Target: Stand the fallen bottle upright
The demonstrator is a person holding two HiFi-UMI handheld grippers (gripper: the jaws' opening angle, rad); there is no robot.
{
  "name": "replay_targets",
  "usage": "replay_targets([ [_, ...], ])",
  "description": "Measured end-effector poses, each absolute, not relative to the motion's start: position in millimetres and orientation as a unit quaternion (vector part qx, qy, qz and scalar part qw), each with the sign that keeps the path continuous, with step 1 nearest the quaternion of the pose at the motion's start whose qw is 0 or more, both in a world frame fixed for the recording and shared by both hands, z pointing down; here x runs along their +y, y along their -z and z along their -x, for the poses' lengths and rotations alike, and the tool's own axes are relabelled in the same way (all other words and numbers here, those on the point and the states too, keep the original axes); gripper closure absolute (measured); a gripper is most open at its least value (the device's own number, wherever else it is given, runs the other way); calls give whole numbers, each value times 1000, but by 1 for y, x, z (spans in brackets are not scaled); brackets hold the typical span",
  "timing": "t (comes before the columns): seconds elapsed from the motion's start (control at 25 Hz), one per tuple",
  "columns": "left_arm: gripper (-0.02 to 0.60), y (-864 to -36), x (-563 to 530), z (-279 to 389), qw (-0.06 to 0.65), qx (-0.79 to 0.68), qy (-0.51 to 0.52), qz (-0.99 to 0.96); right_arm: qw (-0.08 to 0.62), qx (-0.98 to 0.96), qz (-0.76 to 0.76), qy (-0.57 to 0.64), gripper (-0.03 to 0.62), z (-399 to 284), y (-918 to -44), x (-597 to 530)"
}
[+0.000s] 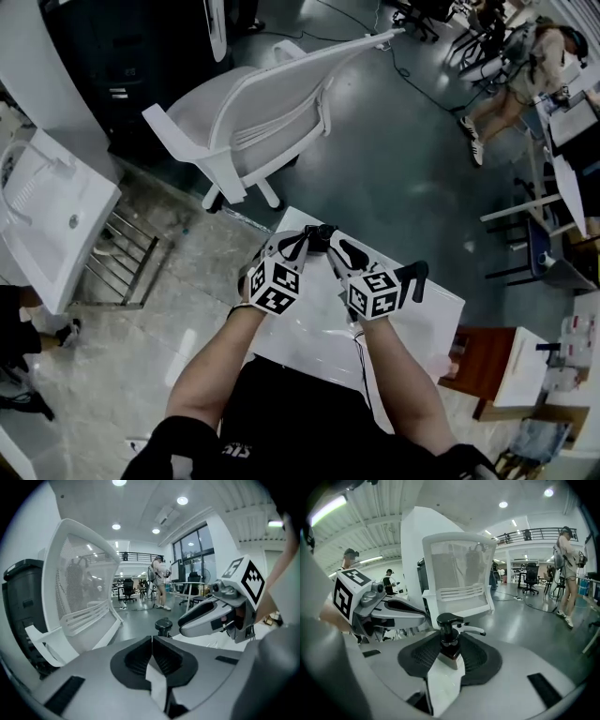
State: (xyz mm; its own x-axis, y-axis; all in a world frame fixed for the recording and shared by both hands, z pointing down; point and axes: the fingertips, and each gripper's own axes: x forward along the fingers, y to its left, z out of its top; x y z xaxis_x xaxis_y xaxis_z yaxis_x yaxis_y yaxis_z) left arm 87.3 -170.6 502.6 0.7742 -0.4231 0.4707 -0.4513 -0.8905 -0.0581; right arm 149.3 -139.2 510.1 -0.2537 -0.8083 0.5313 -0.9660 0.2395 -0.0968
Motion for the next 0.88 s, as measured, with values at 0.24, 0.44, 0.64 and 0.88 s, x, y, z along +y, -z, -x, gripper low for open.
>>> replay_targets([
  [0.24, 558, -467, -145, -56, 88, -264, -193, -941, 151, -792, -563, -181, 548, -126, -457, -94],
  [0.44, 560, -435, -107, -38, 123, -288, -182, -932, 106, -833, -524, -143, 580, -115, -395, -34],
  [0.64, 560, -392, -54, -41, 117, -313, -169, -927, 57, -855, -505, -102, 580, -132, -342, 53],
  [0.88, 560, -347, 24, -68, 84, -311, -161, -933, 25, -848, -521, -97, 582, -188, -320, 136],
])
